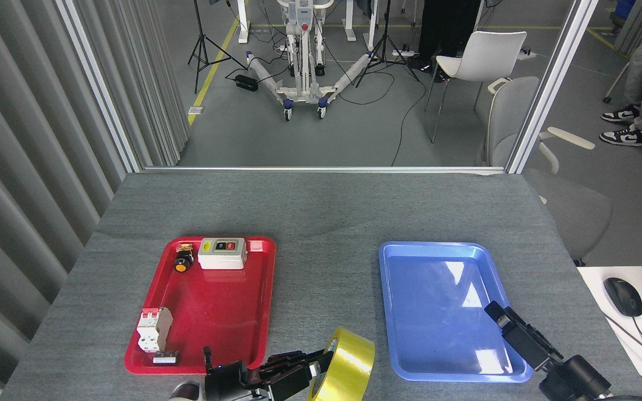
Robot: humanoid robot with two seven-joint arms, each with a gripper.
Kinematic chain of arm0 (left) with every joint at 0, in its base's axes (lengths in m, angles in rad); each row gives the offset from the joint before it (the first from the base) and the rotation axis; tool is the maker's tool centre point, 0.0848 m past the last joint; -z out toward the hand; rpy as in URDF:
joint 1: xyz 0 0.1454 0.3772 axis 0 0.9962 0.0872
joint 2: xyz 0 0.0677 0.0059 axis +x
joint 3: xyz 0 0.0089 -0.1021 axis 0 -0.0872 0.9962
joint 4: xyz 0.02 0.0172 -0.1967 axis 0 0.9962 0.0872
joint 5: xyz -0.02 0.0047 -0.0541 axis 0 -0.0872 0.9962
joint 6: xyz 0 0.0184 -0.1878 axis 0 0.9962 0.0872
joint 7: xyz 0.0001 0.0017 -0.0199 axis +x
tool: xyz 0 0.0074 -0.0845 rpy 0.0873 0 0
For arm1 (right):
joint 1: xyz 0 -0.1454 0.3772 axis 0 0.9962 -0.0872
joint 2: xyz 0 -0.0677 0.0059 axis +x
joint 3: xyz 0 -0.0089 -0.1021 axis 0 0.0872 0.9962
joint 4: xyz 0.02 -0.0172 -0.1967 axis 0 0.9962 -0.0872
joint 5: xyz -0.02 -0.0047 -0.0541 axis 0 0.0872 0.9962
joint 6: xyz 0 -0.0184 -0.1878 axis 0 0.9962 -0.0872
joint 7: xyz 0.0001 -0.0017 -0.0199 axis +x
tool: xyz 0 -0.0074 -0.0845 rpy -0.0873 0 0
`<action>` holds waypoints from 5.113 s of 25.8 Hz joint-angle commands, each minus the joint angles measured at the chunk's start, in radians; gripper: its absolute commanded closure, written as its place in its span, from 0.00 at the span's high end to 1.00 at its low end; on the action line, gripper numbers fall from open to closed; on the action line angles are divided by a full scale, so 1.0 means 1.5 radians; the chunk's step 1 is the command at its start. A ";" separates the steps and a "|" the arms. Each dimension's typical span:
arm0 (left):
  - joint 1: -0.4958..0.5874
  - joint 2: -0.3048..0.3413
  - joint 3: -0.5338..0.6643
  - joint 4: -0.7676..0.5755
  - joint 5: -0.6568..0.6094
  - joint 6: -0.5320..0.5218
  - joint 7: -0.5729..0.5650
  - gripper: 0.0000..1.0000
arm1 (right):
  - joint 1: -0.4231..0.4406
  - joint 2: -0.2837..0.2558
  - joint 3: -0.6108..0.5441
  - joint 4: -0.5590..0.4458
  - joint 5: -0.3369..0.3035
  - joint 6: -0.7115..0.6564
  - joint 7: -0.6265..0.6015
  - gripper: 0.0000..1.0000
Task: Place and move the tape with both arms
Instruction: 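Hold the tape roll between the grippers while the right gripper grasps it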
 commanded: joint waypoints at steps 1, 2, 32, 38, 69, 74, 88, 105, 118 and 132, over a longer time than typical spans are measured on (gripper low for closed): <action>0.021 -0.007 0.004 -0.012 0.000 -0.004 -0.022 0.00 | -0.007 0.048 -0.062 -0.002 -0.093 -0.030 0.173 1.00; 0.023 -0.007 0.005 -0.016 0.000 -0.004 -0.025 0.00 | -0.007 0.069 -0.080 -0.002 -0.111 -0.042 0.214 1.00; 0.032 -0.003 0.020 -0.061 0.028 -0.004 -0.028 0.00 | 0.027 -0.014 0.225 -0.031 -0.338 -0.216 0.271 1.00; 0.031 -0.005 0.025 -0.056 0.028 -0.004 -0.029 0.00 | 0.015 -0.007 0.268 -0.033 -0.325 -0.216 0.266 1.00; 0.031 -0.005 0.039 -0.058 0.020 -0.004 -0.028 0.00 | -0.061 0.086 0.338 -0.062 -0.304 -0.216 0.243 0.87; 0.031 -0.005 0.039 -0.061 0.019 -0.004 -0.028 0.00 | -0.070 0.098 0.338 -0.061 -0.302 -0.216 0.244 0.69; 0.031 -0.004 0.040 -0.066 0.019 -0.004 -0.028 0.00 | -0.067 0.093 0.337 -0.061 -0.301 -0.216 0.244 0.46; 0.032 -0.005 0.041 -0.071 0.018 -0.004 -0.028 0.00 | -0.061 0.090 0.330 -0.059 -0.291 -0.216 0.243 0.32; 0.033 -0.005 0.047 -0.072 0.018 -0.004 -0.028 0.00 | -0.060 0.090 0.330 -0.057 -0.292 -0.216 0.244 0.32; 0.035 -0.005 0.050 -0.075 0.018 -0.004 -0.028 0.00 | -0.060 0.089 0.329 -0.054 -0.292 -0.216 0.244 0.32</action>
